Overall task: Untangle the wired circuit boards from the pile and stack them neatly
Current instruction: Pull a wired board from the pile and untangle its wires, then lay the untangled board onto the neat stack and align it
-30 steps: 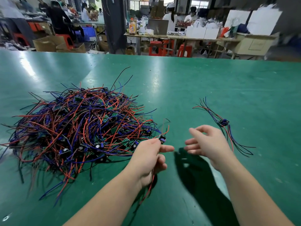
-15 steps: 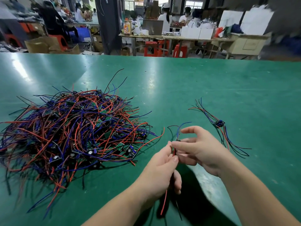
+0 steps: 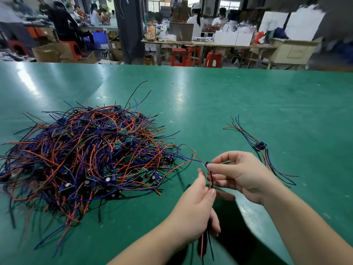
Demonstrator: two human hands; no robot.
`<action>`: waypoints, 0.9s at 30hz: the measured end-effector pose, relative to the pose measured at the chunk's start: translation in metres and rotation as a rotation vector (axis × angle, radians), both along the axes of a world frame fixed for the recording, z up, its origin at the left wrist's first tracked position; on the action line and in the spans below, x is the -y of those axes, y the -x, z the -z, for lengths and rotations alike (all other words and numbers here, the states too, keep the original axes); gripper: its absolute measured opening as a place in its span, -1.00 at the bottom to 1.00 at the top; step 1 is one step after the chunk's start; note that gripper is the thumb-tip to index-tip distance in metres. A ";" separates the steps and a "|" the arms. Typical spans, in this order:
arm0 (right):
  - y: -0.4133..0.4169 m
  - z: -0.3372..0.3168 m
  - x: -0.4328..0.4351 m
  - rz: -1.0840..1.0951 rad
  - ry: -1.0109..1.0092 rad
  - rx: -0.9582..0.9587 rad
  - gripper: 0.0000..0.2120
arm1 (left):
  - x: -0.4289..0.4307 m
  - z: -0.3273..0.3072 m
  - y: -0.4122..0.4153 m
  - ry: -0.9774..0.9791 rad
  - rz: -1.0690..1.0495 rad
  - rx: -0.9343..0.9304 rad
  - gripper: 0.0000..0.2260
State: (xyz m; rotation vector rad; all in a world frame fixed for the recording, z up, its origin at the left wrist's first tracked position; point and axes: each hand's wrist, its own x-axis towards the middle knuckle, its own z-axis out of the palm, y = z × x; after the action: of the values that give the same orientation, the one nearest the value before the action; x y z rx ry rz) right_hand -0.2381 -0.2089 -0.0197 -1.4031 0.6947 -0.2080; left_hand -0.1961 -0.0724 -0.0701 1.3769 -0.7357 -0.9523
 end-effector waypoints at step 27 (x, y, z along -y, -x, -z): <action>0.013 0.034 0.203 0.323 1.099 -0.450 -0.94 | -0.003 0.006 -0.035 -0.049 -0.276 0.260 -0.47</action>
State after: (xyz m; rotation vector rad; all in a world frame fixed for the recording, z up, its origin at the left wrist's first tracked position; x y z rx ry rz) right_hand -0.2515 -0.4123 -0.0537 -2.4171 1.2823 -0.5990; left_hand -0.1612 -0.0691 -0.0764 1.6170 -0.6954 -0.5837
